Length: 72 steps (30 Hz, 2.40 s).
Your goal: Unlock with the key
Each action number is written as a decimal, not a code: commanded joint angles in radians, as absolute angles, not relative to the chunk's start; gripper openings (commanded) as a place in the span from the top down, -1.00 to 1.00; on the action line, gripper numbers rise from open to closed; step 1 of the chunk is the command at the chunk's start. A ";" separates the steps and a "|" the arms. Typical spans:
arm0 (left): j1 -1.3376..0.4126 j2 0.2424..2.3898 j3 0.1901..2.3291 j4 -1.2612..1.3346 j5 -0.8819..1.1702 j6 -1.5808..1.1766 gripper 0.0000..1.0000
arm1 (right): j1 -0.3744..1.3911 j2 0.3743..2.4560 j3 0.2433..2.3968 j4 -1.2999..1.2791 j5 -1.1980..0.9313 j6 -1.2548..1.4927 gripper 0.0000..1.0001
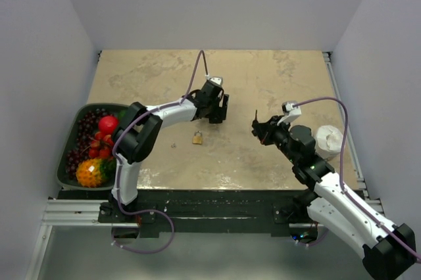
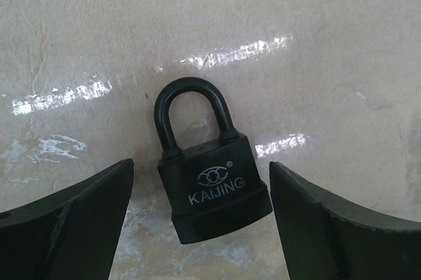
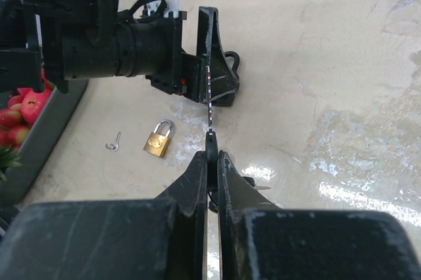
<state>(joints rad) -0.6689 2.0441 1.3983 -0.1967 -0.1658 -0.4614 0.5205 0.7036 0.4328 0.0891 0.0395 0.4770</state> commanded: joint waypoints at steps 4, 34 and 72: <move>-0.672 2.085 1.466 -0.268 -0.207 -0.474 -0.67 | 0.517 0.684 0.419 0.130 0.045 0.479 1.00; -0.670 2.105 1.454 -0.289 -0.005 -0.443 1.00 | 0.520 0.753 0.410 0.181 0.003 0.482 1.00; -0.568 1.592 0.959 0.192 0.035 -0.864 1.00 | 0.765 1.525 0.712 0.462 -0.271 0.723 1.00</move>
